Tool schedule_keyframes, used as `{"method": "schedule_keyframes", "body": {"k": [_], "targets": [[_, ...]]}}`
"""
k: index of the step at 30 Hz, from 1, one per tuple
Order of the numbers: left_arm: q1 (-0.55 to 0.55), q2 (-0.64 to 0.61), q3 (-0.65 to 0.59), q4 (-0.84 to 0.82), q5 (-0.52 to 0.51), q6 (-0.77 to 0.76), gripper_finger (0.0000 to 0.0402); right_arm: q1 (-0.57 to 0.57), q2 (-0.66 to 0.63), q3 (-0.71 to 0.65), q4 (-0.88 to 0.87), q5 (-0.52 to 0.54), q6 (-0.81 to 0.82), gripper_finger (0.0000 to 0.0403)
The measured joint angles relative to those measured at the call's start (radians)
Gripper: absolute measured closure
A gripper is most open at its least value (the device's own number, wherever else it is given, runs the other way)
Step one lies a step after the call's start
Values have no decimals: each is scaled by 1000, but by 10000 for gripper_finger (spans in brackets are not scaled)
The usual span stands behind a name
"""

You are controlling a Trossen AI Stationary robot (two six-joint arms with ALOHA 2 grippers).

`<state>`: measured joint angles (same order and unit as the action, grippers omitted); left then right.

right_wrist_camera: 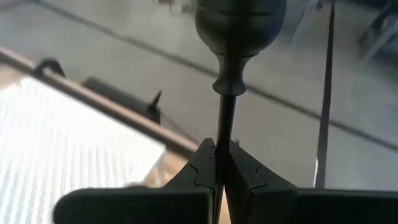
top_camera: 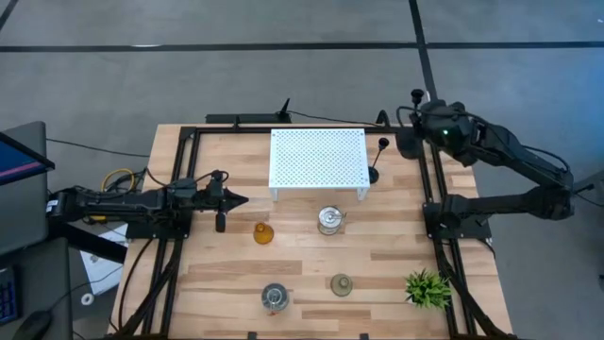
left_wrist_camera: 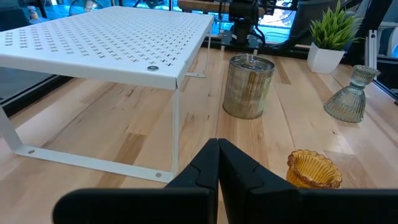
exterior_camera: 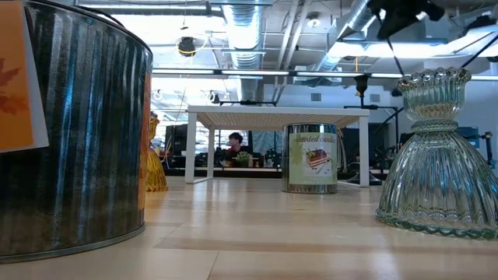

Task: Pick & Place candle stick holders
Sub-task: Put the right black candle holder on the shelf

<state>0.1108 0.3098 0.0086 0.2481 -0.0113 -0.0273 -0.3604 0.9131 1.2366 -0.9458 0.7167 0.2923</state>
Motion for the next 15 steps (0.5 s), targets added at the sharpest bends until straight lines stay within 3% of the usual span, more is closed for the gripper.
{"method": "schedule_keyframes", "body": {"k": [6,15], "targets": [[0,0,0,0,0,0,396,-1,33,0,202,135,-187,403],[0,0,0,0,0,0,396,-1,115,0,557,-113,-374,403]]}}
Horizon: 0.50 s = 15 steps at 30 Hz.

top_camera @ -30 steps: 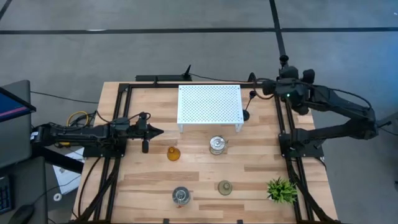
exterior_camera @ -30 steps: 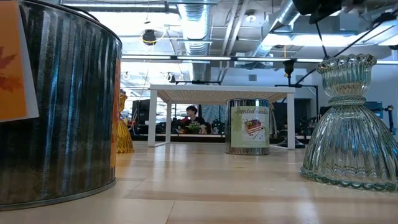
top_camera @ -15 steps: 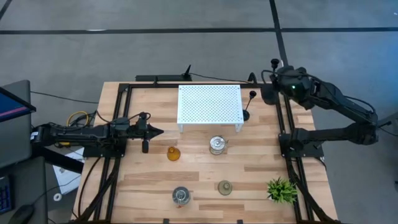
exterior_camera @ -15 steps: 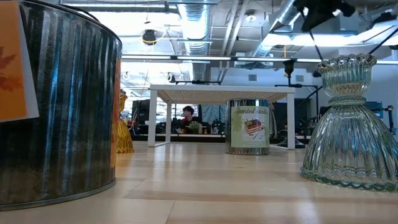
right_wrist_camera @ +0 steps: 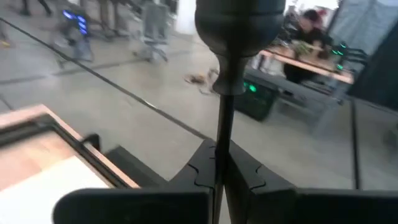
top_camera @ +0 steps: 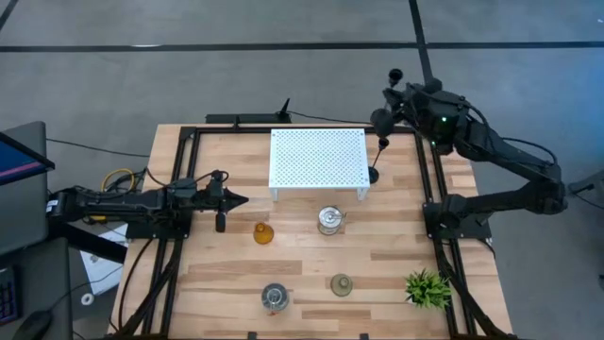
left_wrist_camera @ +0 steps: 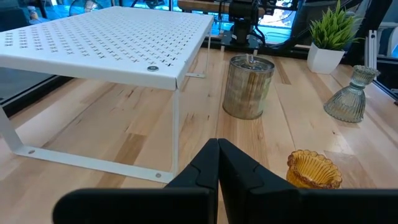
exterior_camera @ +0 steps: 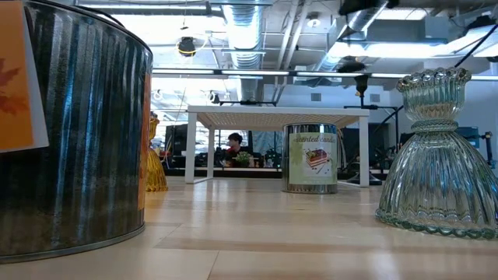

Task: Pick & Place candle stick holders
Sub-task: Put the right black candle holder on the shelf

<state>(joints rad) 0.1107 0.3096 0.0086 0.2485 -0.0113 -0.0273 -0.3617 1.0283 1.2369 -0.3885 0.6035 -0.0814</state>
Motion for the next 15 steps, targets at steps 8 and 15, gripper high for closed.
{"method": "schedule_keyframes", "body": {"k": [8,15], "targets": [[0,0,0,0,0,0,396,-21,108,0,69,-175,15,403],[0,0,0,0,0,0,396,-27,231,0,145,-303,19,403]]}}
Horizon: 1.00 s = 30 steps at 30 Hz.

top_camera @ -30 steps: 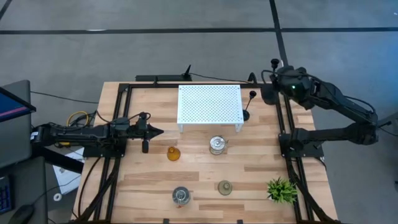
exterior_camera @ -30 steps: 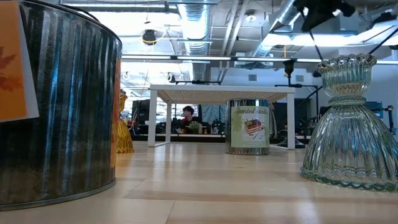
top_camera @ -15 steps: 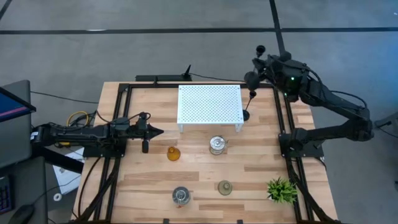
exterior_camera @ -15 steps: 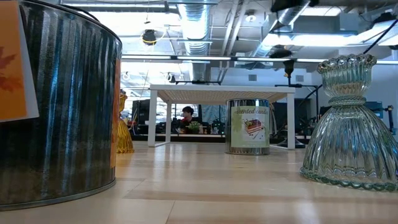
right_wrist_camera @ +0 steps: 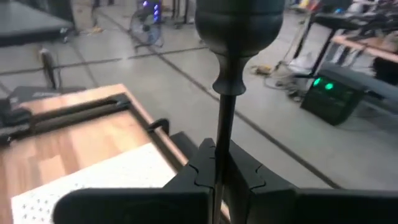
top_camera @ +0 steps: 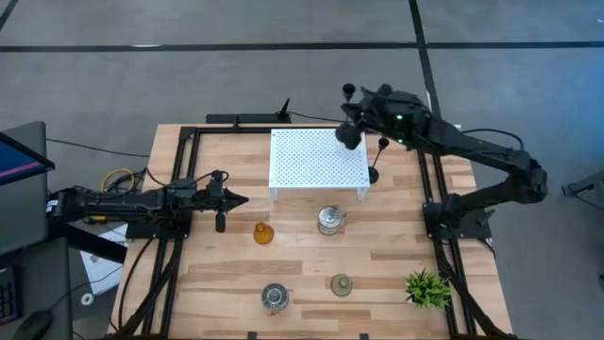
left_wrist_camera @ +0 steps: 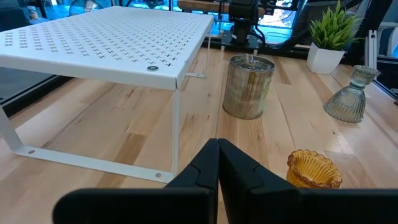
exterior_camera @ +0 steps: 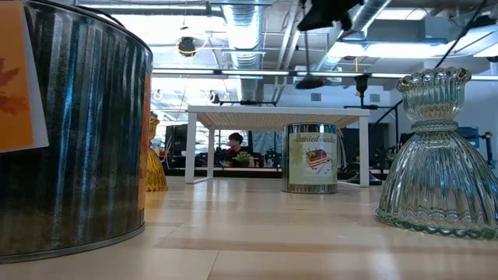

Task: Pick & Place candle stick holders
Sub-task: Put the right black candle holder on the shelf

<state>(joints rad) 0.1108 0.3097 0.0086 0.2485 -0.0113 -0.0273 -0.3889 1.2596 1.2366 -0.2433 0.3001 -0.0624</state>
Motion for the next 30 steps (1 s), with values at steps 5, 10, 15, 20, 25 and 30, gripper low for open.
{"method": "schedule_keyframes", "body": {"k": [5,10,15,20,25,30], "targets": [[0,0,0,0,0,-5,396,-58,49,-1,-7,-100,39,403],[0,0,0,0,0,-7,396,-110,72,-1,-15,-143,54,403],[0,0,0,0,0,-7,396,-146,70,-29,-15,-151,64,403],[0,0,0,0,0,-7,396,-178,61,-99,67,-258,89,403],[0,0,0,0,0,-7,396,-184,63,-136,102,-267,85,403],[0,0,0,0,0,-7,396,-196,62,-148,101,-267,82,403]]}}
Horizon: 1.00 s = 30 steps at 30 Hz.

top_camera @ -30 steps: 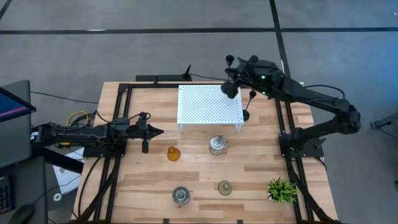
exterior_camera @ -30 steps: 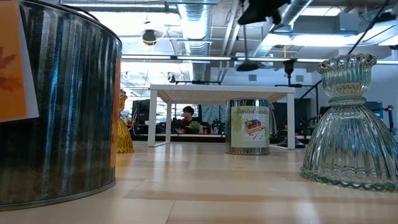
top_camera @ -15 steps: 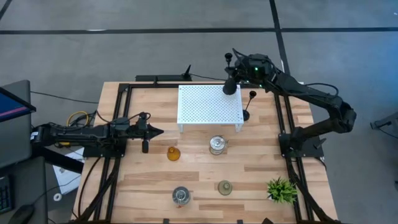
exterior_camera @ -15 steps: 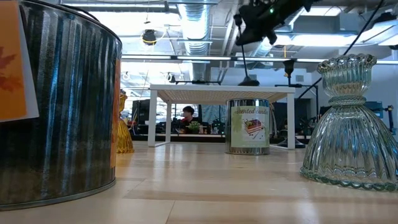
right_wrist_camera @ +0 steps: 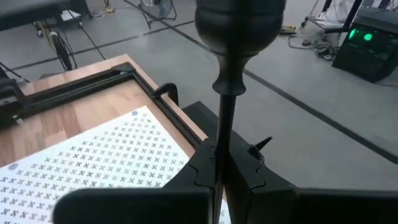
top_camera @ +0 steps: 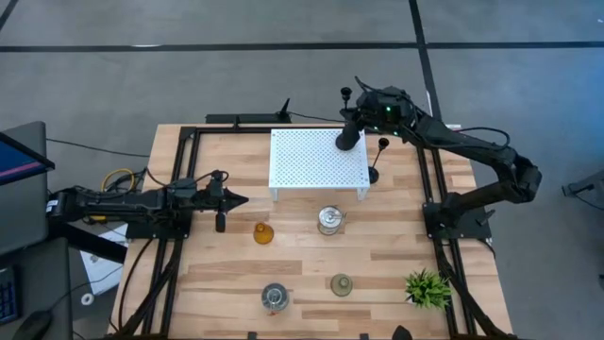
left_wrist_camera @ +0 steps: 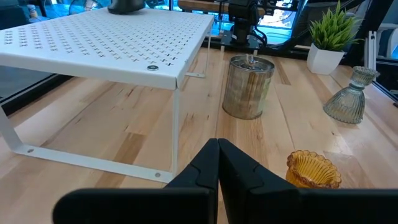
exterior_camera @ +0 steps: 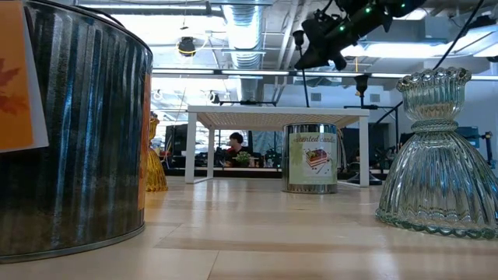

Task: Pick & Place candle stick holders
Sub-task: Put the right black candle holder on the shelf, then put the black candle holder on the shelf align with the other black candle holder

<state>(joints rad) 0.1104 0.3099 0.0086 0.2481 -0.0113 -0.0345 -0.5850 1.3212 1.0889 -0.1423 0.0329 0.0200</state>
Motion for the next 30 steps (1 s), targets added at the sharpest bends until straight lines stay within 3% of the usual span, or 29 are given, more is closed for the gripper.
{"method": "schedule_keyframes", "body": {"k": [11,30], "targets": [[0,0,0,0,0,0,396,-6,-2,-12,0,-10,-20,397],[0,0,0,0,0,0,396,-4,-21,40,-150,-8,-23,276]]}}
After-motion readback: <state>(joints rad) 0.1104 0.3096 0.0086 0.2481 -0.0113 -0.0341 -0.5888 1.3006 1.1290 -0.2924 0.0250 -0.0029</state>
